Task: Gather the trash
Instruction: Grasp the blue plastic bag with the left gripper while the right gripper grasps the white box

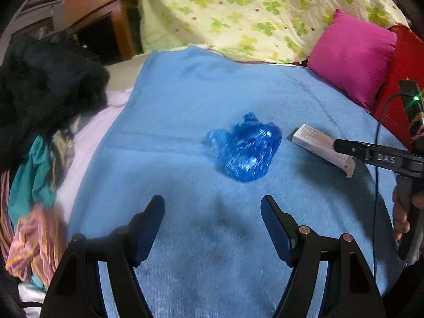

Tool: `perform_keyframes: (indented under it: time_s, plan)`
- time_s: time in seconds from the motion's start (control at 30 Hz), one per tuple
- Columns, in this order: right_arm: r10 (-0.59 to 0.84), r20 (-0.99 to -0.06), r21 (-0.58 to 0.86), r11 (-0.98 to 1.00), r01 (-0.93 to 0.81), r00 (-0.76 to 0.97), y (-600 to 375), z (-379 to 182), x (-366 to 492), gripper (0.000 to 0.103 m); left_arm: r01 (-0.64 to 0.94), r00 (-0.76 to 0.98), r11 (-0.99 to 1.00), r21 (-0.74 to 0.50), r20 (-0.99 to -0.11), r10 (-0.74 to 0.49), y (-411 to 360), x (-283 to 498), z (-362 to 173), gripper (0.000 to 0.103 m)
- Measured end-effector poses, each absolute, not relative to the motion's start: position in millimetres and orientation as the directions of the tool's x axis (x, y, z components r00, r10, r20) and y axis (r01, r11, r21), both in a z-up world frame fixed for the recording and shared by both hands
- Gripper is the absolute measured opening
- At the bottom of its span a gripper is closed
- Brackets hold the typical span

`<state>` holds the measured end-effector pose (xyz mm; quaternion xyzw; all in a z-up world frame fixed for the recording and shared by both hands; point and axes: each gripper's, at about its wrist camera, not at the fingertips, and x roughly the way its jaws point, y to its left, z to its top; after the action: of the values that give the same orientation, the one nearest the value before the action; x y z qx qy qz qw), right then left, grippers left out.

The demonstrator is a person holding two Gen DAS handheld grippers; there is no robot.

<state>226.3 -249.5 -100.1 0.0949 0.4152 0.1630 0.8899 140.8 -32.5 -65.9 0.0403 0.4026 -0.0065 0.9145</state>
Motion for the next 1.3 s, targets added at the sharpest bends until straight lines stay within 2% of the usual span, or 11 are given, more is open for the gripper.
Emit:
perform_keyframes:
  time_s: [0.17,0.33,0.4,0.6,0.87,0.9,0.97,1.07,1.13,1.3]
  plan:
    - [0.379,-0.719,0.304,0.925,-0.227,0.582,-243.8,-106.0,247.7,0.068,0.089,0.664,0.993,0.072,-0.748,-0.005,-43.7,157.8,-69.7,0.076]
    - [0.346,-0.747,0.239,0.937,-0.256,0.568,-228.0,-116.6,256.9,0.068,0.116,0.636,0.992,0.052,-0.771,-0.034,-50.5,182.1,-76.9,0.076]
    - [0.320,-0.759,0.213,0.945,-0.249,0.567,-225.2,-121.0,258.5,0.059,0.125,0.625,0.992,0.031,-0.778,-0.055,-51.6,191.0,-78.7,0.076]
    - [0.311,-0.768,0.211,0.948,-0.236,0.560,-228.8,-121.6,257.5,0.048,0.155,0.598,0.988,-0.004,-0.795,-0.097,-62.0,218.7,-81.9,0.076]
    - [0.306,-0.771,0.217,0.951,-0.220,0.559,-241.8,-120.7,250.4,0.044,0.127,0.527,0.990,-0.064,-0.841,-0.122,-68.5,251.6,-103.9,0.077]
    - [0.305,-0.771,0.216,0.951,-0.220,0.560,-242.6,-120.6,249.4,0.044,0.116,0.521,0.989,-0.088,-0.843,-0.135,-66.2,253.3,-107.4,0.075]
    - [0.299,-0.770,0.210,0.953,-0.219,0.563,-248.4,-119.7,246.7,0.044,0.104,0.502,0.986,-0.133,-0.848,-0.167,-61.9,255.9,-113.8,0.042]
    - [0.299,-0.768,0.211,0.953,-0.217,0.566,-253.3,-118.9,244.4,0.044,0.079,0.501,0.985,-0.156,-0.848,-0.174,-56.6,253.8,-117.6,0.034]
    - [0.299,-0.764,0.212,0.953,-0.215,0.571,-257.3,-117.0,241.5,0.044,0.081,0.528,0.989,-0.127,-0.836,-0.151,-57.9,245.3,-112.2,0.032]
    - [0.308,-0.739,0.214,0.951,-0.225,0.599,-265.9,-106.3,228.6,0.044,0.094,0.589,0.993,-0.070,-0.800,-0.112,-67.0,214.2,-90.6,0.031]
